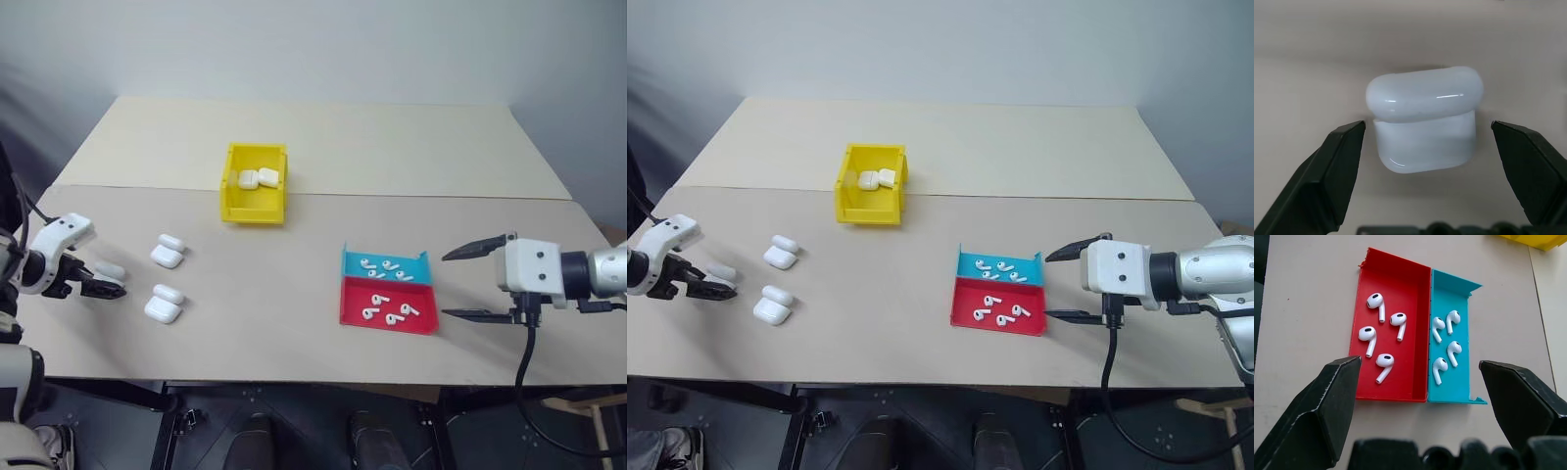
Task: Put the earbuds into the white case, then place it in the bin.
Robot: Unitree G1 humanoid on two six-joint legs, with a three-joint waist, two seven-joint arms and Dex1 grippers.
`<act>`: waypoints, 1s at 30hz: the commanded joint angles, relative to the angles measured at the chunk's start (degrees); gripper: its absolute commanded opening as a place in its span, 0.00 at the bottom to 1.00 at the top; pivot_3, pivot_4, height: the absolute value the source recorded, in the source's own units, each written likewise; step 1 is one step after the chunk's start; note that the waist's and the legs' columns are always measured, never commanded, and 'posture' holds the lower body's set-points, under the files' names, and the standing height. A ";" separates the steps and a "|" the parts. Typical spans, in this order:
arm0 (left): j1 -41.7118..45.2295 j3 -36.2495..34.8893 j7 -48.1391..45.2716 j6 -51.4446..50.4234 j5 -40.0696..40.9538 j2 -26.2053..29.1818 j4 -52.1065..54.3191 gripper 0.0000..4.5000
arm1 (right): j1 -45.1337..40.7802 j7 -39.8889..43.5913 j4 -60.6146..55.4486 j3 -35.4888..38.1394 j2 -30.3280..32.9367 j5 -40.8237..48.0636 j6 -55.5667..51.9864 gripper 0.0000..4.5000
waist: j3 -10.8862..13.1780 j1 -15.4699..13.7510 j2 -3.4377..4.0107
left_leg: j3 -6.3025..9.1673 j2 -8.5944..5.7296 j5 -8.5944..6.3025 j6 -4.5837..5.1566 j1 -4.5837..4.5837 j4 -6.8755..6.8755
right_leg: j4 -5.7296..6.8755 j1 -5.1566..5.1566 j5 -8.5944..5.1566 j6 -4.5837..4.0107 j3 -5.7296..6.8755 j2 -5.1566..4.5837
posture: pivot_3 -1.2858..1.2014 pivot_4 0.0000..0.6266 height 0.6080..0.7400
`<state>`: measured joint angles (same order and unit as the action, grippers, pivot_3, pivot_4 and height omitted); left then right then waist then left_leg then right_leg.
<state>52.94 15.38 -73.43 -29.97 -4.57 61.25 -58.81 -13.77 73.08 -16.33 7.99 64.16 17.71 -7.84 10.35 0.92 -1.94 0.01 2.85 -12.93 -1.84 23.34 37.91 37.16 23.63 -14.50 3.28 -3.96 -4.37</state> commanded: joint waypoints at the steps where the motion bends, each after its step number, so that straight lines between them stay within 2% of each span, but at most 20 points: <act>1: 1.85 -0.61 -0.60 1.19 -1.65 -0.47 -1.96 1.00 | -0.35 0.01 -1.11 2.29 1.11 0.82 -0.21 0.99 | 0.00 -0.04 0.00 | 0.00 0.00 0.00 0.00 0.00 0.01 | 0.02 0.00 0.00 0.00 0.00 0.00 | 0.52 0.24 1.00; 12: 1.59 -1.27 -0.59 0.89 -3.85 -1.77 -0.98 1.00 | -0.19 -0.56 -0.97 2.05 0.71 0.17 0.30 0.99 | -0.01 -0.10 0.01 | 0.00 -0.01 0.00 0.00 -0.07 0.02 | 0.02 -0.07 0.00 0.01 0.00 -0.01 | 0.52 0.24 1.00; 15: 0.84 -2.03 0.74 0.28 -3.87 -1.92 0.03 0.87 | -0.39 -0.86 -1.03 1.78 0.48 0.03 0.31 1.00 | -0.01 -0.11 0.01 | 0.01 -0.01 0.00 0.00 -0.07 0.02 | 0.03 -0.07 0.00 0.01 0.00 -0.01 | 0.52 0.24 1.00; 18: -0.91 -2.46 0.27 -1.26 -3.67 -1.91 3.04 0.65 | -0.27 -0.96 -1.14 1.81 0.34 0.05 0.46 1.00 | -0.01 -0.13 0.01 | 0.00 -0.01 0.00 0.00 -0.05 0.02 | 0.02 -0.07 0.00 0.01 0.00 -0.02 | 0.52 0.24 1.00; 19: -1.41 -2.59 0.12 -1.93 -3.64 -1.94 3.90 0.63 | -0.20 -0.99 -1.18 1.81 0.29 0.04 0.50 1.00 | -0.01 -0.15 0.00 | 0.01 -0.01 0.00 0.00 -0.05 0.02 | 0.02 -0.07 0.00 0.02 0.00 -0.02 | 0.52 0.24 1.00; 27: -4.44 -4.72 1.45 -4.36 -3.24 -1.59 9.88 0.63 | -1.02 -1.55 -0.59 1.03 -0.15 -0.62 1.07 1.00 | -0.03 -0.16 0.03 | 0.01 -0.01 0.00 0.00 -0.13 0.03 | 0.02 -0.16 0.00 0.02 0.00 -0.02 | 0.52 0.24 1.00; 30: -6.17 -8.25 3.05 -4.06 -1.44 -0.40 15.79 0.63 | -1.25 -1.68 -0.31 1.25 -0.09 -0.76 1.28 1.00 | -0.03 -0.20 0.03 | 0.01 -0.01 0.00 0.00 -0.13 0.03 | 0.02 -0.16 0.00 0.02 0.01 -0.03 | 0.52 0.24 1.00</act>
<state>46.98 9.55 -71.09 -34.12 -7.44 59.49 -46.74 -14.15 71.98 -16.27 7.73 63.90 16.81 -7.73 10.32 0.73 -1.91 0.04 2.84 -12.93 -1.84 23.23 37.95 37.18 23.47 -14.50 3.30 -3.94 -4.40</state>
